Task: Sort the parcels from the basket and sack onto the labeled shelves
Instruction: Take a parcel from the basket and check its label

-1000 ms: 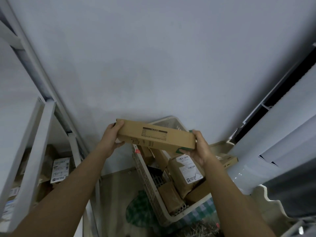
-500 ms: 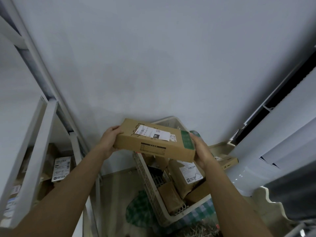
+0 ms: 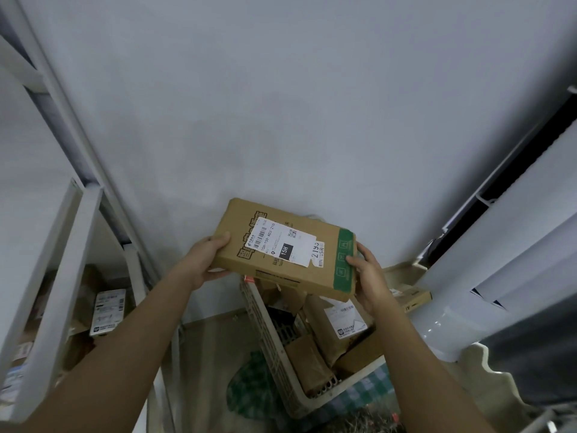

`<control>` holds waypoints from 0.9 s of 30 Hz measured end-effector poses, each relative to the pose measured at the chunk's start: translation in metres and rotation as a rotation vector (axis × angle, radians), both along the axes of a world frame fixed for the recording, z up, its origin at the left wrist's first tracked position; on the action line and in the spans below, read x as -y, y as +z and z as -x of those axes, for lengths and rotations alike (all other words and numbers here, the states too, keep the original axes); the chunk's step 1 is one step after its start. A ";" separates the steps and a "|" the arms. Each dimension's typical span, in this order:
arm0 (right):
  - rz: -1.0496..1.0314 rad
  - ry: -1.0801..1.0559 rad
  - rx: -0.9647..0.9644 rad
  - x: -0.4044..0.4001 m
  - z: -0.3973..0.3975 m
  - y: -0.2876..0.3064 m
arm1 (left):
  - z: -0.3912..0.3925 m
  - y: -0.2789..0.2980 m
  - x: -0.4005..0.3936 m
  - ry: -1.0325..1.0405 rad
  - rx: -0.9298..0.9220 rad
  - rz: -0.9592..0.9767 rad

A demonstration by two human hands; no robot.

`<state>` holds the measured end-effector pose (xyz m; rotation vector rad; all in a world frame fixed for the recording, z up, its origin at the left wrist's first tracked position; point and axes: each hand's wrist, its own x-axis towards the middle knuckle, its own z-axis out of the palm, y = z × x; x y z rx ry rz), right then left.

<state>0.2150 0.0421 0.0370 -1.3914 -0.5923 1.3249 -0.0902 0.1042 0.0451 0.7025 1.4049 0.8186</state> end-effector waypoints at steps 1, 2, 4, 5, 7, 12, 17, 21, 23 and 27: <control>0.004 0.004 0.029 0.001 0.001 0.003 | -0.002 0.002 0.000 0.009 0.006 -0.039; 0.005 0.007 0.072 0.000 0.001 0.004 | -0.003 0.003 0.001 0.011 0.003 -0.074; -0.004 0.010 0.239 0.000 0.003 0.005 | -0.004 0.008 0.003 0.002 -0.019 -0.135; -0.024 0.016 0.373 0.001 0.003 0.005 | -0.005 0.010 0.003 -0.003 -0.035 -0.164; -0.066 0.099 0.722 0.000 0.002 0.004 | -0.007 0.015 0.003 -0.013 -0.070 -0.226; -0.098 0.431 0.964 -0.013 0.012 0.020 | -0.013 0.034 0.002 -0.145 -0.128 -0.385; -0.038 0.586 0.679 -0.016 0.022 0.043 | -0.014 0.044 0.003 -0.288 -0.145 -0.423; -0.001 0.639 0.617 -0.012 0.023 0.043 | -0.009 0.041 0.000 -0.182 -0.153 -0.428; 0.015 0.646 0.541 -0.010 0.025 0.039 | -0.009 0.038 -0.002 -0.064 -0.170 -0.435; -0.014 0.638 0.500 -0.006 0.036 0.034 | -0.011 0.032 -0.004 -0.014 -0.109 -0.310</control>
